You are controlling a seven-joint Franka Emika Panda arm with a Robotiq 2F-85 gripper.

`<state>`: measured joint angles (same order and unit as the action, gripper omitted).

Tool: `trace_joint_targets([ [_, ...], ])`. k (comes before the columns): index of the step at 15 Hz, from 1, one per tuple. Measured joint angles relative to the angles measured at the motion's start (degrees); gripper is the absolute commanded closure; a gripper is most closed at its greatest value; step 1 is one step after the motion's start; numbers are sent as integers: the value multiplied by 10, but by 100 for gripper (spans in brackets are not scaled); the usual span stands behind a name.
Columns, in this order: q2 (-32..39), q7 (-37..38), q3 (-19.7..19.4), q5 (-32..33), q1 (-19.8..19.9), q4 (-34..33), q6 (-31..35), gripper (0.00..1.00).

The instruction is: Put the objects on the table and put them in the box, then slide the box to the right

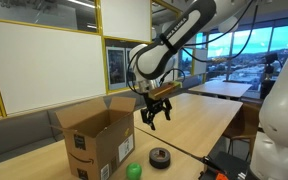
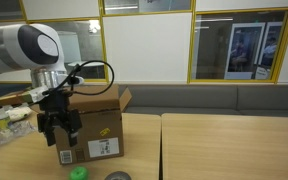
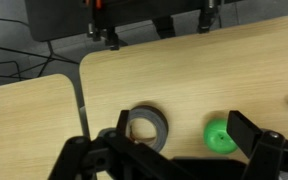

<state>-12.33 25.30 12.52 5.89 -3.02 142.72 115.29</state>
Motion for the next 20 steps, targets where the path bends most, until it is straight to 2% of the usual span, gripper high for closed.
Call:
trace_joint_targets([
  [6, 89, 120, 24, -100, -58, -93, 0, 0],
  [9, 139, 201, 38, -103, -90, -117, 2, 0],
  [13, 240, 313, 34, -101, -116, -151, 14, 0],
  [20, 406, 410, 1, -110, -156, -260, 53, 0],
])
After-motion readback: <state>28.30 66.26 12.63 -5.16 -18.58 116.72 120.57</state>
